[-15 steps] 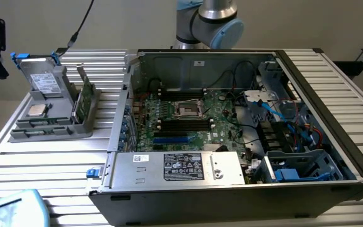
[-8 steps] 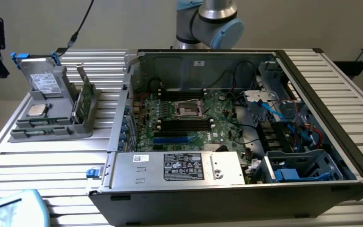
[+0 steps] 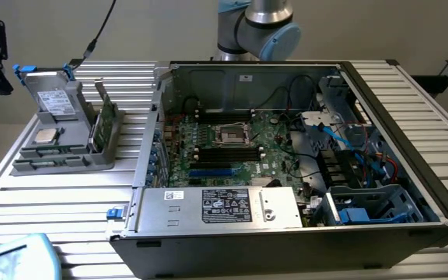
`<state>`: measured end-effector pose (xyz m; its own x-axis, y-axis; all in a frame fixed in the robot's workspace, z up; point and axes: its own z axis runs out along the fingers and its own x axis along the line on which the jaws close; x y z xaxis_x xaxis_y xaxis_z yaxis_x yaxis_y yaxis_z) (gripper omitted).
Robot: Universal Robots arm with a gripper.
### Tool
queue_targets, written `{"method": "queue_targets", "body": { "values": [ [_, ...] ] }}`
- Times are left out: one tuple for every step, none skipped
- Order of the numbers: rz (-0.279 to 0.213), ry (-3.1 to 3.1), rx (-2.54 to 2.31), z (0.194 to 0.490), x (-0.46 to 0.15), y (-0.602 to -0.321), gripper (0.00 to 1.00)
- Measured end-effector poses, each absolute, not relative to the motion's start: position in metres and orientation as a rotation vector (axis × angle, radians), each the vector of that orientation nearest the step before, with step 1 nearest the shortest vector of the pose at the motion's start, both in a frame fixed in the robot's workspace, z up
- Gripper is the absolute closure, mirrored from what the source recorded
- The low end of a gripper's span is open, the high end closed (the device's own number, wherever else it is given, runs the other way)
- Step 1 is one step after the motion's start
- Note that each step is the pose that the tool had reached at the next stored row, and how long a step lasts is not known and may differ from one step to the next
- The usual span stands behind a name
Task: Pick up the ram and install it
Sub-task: 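Pick up the ram and move it above insertion slot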
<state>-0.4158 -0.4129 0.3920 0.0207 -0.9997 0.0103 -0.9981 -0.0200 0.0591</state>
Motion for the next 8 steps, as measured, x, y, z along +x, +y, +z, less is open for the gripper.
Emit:
{"method": "queue_targets", "body": {
  "values": [
    [-0.053,-2.164,2.208,0.3920,-0.4158,-0.4129,0.89],
    [-0.053,-2.164,2.208,0.3920,-0.4158,-0.4129,0.88],
    [-0.053,-2.164,2.208,0.3920,-0.4158,-0.4129,0.82],
    [-0.053,-2.164,2.208,0.3920,-0.4158,-0.4129,0.75],
    [-0.053,-2.164,2.208,0.3920,-0.4158,-0.4129,0.75],
    [-0.053,-2.164,2.208,0.3920,-0.4158,-0.4129,0.75],
    [-0.053,-2.164,2.208,0.3920,-0.4158,-0.4129,0.69],
    [-0.053,-2.164,2.208,0.3920,-0.4158,-0.4129,0.69]
  ]
}}
